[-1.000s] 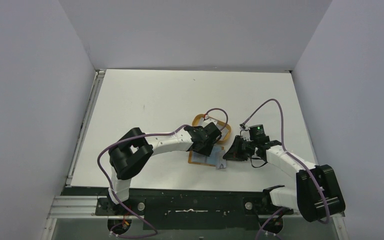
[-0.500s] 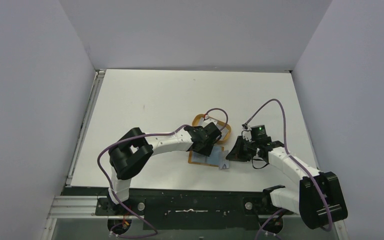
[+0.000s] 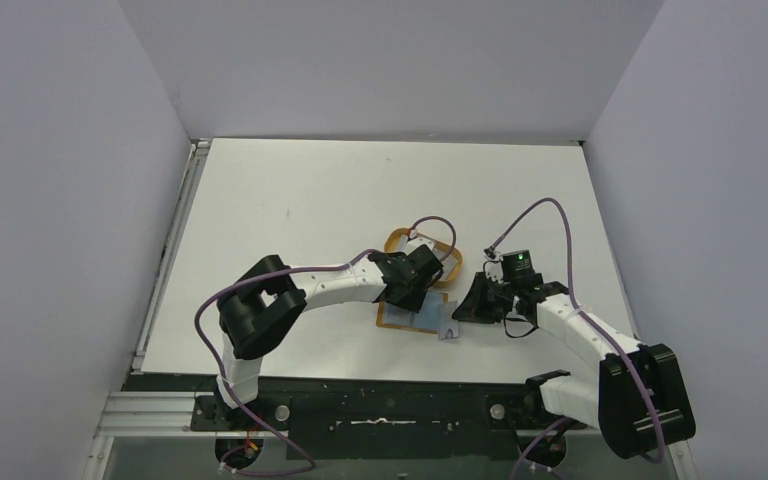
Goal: Put the credit cards into the card holder
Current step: Turn over the card slot in the card holder.
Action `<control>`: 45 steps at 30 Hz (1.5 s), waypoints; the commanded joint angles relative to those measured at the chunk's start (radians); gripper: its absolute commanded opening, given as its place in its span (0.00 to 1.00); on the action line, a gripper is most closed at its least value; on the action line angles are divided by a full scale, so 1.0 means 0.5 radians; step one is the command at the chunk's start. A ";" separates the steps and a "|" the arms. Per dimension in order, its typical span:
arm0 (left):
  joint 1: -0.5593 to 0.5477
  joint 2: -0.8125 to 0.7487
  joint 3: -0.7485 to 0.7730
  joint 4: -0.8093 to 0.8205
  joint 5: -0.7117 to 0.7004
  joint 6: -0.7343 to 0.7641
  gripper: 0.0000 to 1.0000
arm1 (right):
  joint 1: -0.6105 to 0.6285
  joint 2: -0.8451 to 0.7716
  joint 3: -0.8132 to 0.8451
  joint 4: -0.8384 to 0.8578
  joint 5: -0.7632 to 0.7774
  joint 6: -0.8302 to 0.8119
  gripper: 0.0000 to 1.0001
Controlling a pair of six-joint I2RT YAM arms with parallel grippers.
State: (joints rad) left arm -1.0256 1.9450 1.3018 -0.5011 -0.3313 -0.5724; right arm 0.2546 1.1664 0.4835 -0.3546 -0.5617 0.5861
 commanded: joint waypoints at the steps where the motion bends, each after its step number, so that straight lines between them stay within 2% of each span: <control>1: 0.026 0.056 -0.085 -0.118 0.067 -0.017 0.08 | -0.013 -0.040 0.023 -0.013 0.040 -0.033 0.00; 25: 0.026 0.058 -0.079 -0.121 0.071 -0.021 0.07 | -0.004 -0.110 -0.017 0.002 -0.030 0.008 0.00; 29: 0.025 0.059 -0.079 -0.124 0.071 -0.021 0.07 | -0.006 -0.289 0.032 -0.110 0.140 0.014 0.00; 32: 0.026 0.062 -0.075 -0.124 0.072 -0.021 0.06 | -0.004 -0.363 0.084 -0.163 0.143 0.009 0.00; 41: 0.025 0.068 -0.068 -0.130 0.074 -0.018 0.06 | 0.017 -0.210 0.118 -0.030 -0.095 0.038 0.00; 45: 0.026 0.066 -0.066 -0.133 0.074 -0.016 0.06 | 0.042 -0.150 0.102 0.017 -0.094 0.052 0.00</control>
State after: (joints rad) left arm -1.0256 1.9450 1.3018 -0.5011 -0.3302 -0.5724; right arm 0.2634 1.0729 0.5072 -0.4110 -0.5751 0.5991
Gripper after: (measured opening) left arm 0.547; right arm 0.022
